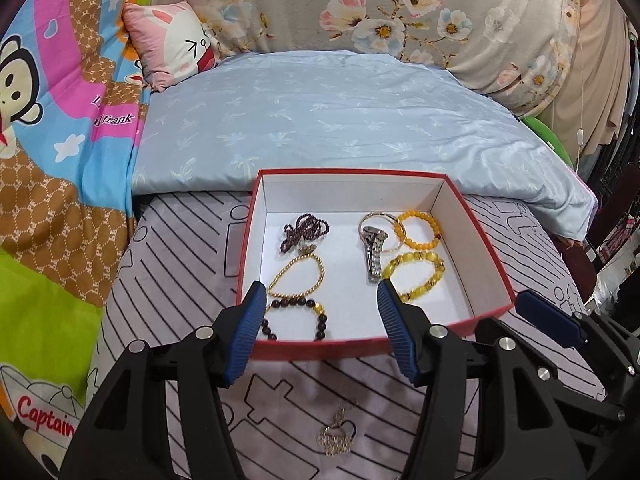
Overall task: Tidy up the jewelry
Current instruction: 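Move both grippers back out toward the two silver earrings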
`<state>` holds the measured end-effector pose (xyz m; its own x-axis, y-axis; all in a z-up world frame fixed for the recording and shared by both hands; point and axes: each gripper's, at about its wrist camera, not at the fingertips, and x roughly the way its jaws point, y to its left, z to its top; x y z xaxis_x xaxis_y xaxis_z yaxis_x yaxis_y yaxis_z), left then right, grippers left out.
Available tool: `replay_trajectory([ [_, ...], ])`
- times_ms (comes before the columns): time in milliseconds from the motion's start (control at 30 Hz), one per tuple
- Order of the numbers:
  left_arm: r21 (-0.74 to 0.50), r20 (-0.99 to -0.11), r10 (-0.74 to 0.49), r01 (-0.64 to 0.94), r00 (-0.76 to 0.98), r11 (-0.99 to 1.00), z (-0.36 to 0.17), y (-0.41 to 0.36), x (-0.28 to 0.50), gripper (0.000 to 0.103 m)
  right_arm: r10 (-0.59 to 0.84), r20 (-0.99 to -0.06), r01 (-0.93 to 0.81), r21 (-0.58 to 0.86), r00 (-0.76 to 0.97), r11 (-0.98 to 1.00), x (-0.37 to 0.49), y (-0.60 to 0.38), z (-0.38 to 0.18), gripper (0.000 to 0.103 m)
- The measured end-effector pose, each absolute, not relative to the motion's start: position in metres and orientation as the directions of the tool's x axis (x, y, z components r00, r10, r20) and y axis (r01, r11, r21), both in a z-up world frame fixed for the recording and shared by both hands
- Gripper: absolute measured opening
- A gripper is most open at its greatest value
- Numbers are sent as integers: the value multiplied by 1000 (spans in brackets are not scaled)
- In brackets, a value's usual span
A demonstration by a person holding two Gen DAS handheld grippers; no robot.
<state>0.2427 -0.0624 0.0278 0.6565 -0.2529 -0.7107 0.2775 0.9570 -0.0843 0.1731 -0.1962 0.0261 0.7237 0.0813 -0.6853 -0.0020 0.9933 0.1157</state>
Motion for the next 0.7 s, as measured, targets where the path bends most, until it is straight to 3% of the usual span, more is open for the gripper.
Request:
replay_trajectory([
  [700, -90, -784, -193, 199, 590, 976, -21, -25, 169, 56, 140, -788, -35, 148, 599, 988, 80, -169, -35, 43],
])
